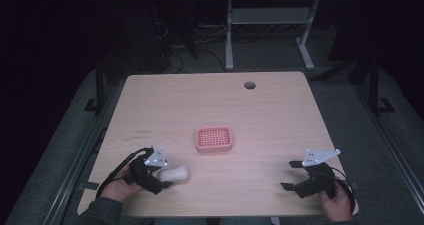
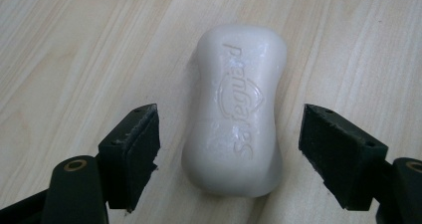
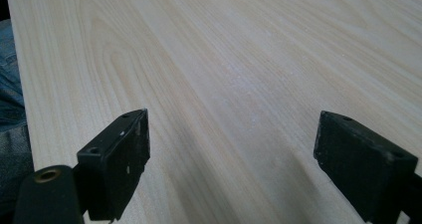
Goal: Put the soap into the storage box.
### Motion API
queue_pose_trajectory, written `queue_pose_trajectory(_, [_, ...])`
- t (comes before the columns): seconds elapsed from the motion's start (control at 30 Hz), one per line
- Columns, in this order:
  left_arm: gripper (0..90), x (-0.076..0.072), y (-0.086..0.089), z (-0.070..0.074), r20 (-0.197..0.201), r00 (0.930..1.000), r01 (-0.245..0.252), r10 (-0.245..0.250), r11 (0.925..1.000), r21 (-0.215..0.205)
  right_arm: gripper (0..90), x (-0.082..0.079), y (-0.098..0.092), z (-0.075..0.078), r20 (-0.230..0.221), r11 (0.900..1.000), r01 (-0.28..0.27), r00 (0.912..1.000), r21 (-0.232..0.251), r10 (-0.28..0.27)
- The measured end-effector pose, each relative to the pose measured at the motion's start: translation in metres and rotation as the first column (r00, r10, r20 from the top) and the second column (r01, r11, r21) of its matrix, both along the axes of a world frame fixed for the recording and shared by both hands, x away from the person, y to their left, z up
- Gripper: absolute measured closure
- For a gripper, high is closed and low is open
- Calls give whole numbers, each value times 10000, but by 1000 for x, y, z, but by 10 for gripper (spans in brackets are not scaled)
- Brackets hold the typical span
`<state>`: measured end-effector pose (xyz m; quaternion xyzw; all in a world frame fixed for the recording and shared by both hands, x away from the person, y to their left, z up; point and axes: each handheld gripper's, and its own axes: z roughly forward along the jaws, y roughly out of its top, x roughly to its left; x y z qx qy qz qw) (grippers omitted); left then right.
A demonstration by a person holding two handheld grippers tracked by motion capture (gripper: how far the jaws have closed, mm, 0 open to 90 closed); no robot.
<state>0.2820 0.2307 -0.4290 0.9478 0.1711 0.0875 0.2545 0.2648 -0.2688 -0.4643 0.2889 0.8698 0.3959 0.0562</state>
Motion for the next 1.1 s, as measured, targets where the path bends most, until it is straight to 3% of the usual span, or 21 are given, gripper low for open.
queue_pose_trajectory(0.73, [288,10,-14,-8,-391,9987,342,-336,9993,144,142,0,1,0,7,10000,-32,10000,7,32])
queue_pose_trajectory(1.1, [384,14,-18,-12,-592,9976,381,-358,9986,374,142,0,1,0,17,10000,-60,10000,-2,60])
